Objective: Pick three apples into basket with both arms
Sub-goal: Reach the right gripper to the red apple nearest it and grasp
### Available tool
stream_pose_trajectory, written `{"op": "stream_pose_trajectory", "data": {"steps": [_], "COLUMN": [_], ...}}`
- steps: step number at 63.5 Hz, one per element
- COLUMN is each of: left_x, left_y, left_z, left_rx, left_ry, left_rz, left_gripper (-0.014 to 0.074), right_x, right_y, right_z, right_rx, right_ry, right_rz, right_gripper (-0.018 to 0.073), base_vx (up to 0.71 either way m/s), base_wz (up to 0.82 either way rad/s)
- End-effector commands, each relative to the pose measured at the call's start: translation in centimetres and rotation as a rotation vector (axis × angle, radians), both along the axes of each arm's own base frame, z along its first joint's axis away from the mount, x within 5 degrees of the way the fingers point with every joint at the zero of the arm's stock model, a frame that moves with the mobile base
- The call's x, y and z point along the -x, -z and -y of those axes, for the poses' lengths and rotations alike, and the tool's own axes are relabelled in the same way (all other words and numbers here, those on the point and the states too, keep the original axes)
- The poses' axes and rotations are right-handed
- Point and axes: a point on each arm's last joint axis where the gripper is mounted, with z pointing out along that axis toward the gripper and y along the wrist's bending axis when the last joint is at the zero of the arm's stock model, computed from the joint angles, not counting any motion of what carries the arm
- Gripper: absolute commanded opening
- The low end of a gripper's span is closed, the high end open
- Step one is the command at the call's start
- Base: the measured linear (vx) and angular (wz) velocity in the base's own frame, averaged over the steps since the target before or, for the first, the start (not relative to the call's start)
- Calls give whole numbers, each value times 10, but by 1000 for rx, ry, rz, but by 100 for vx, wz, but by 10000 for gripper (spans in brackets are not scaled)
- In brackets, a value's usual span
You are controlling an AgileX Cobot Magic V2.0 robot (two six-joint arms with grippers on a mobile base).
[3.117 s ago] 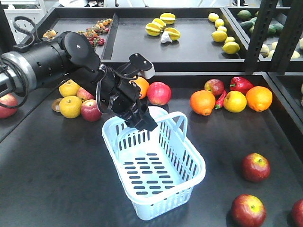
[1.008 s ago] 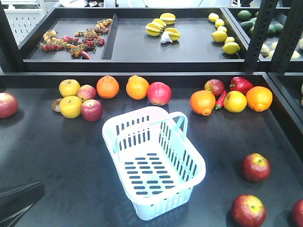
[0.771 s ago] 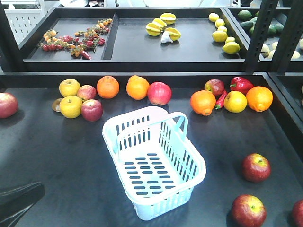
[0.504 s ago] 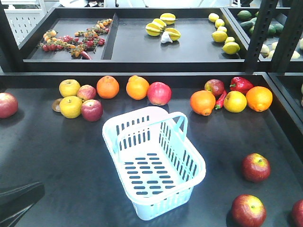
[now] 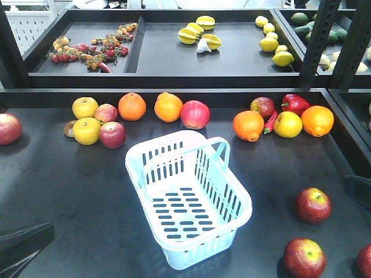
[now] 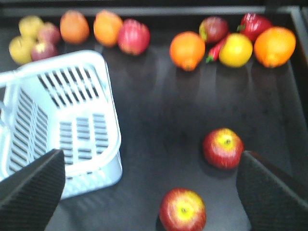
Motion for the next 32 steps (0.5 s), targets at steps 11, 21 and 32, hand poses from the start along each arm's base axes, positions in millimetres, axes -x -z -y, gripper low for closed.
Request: {"op": "stream_pose_trajectory", "data": {"steps": [11,21,32], "left_x": [-3,-3,-3], "left_y": [-12,-12,-12], "left_z": [-1,-1,-1], "left_rx": [56,56,56], "left_ry": [-38,-38,-38], "left_rz": [44,44,44], "left_gripper": [-8,-8,-8], "right_x": [-57,-98,-137], "right_y": [-27,-3,45], "right_z": [-3,-7,-6], "right_rx": [35,16,15], "right_ry": [-80,-145,-151], "right_rz": [-148,-336,-543], "right_gripper": [674,662,654], "base_vx": [0,0,0], "base_wz": [0,0,0]}}
